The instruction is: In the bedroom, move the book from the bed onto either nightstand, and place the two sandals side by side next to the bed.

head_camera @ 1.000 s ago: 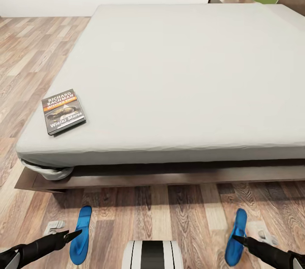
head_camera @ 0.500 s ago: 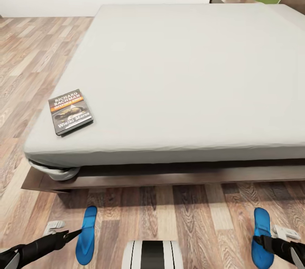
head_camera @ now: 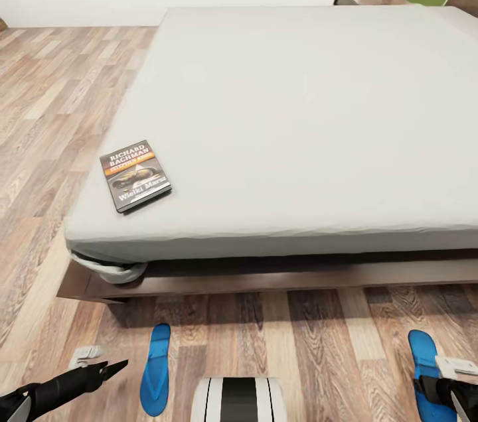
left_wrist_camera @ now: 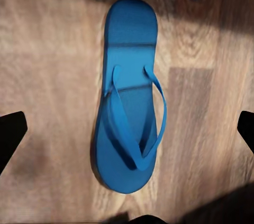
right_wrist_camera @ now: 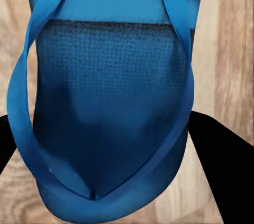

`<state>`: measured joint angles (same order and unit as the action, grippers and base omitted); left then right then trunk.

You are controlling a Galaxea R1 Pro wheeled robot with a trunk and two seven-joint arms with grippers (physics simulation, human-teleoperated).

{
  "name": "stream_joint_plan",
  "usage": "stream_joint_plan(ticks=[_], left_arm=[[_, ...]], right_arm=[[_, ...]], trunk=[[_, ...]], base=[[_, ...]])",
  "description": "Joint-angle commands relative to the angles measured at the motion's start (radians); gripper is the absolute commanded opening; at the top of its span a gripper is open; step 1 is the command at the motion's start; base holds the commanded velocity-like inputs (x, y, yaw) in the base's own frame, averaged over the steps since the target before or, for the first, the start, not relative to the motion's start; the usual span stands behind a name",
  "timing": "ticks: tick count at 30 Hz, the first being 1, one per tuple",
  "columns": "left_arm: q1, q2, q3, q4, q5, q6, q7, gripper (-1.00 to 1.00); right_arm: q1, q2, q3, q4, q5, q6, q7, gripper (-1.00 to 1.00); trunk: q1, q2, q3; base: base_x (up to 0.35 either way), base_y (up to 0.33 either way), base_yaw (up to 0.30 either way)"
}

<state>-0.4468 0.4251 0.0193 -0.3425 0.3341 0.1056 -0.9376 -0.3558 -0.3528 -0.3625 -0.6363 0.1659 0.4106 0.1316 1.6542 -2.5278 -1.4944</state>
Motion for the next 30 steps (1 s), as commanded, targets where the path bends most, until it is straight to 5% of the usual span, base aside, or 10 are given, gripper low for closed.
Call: stream_joint_plan(ticks=[1,4,9,11,15,30], left_arm=[[0.000,-0.001,0.002,0.000,0.005,0.010,-0.003,1.00],[0.000,-0.001,0.002,0.000,0.004,0.010,-0.002,1.00],[0.000,-0.002,0.001,0.000,0.003,0.010,-0.001,1.00],[0.000,-0.002,0.001,0.000,0.003,0.010,-0.001,1.00],[0.000,-0.002,0.002,0.000,0.003,0.011,-0.001,1.00],[0.000,-0.002,0.002,0.000,0.003,0.010,-0.002,1.00]], right_arm=[[0.000,0.015,-0.005,0.000,0.020,-0.019,-0.064,-1.00],[0.000,0.034,-0.005,0.003,0.028,-0.079,-0.197,-1.00],[0.000,0.042,-0.005,0.004,0.024,-0.099,-0.225,-1.00],[0.000,0.043,-0.006,-0.002,0.021,-0.097,-0.169,-1.00],[0.000,0.043,-0.006,-0.008,0.023,-0.087,0.102,-1.00],[0.000,0.045,-0.006,-0.008,0.024,-0.088,0.137,-1.00]], trunk=[[0.000,0.000,-0.001],[0.000,0.000,-0.001],[0.000,0.000,-0.001],[0.000,0.000,-0.001],[0.000,0.000,-0.001],[0.000,0.000,-0.001]], base=[[0.000,0.234,0.000],[0.000,0.234,0.000],[0.000,0.235,0.000],[0.000,0.236,0.000],[0.000,0.236,0.000],[0.000,0.237,0.000]])
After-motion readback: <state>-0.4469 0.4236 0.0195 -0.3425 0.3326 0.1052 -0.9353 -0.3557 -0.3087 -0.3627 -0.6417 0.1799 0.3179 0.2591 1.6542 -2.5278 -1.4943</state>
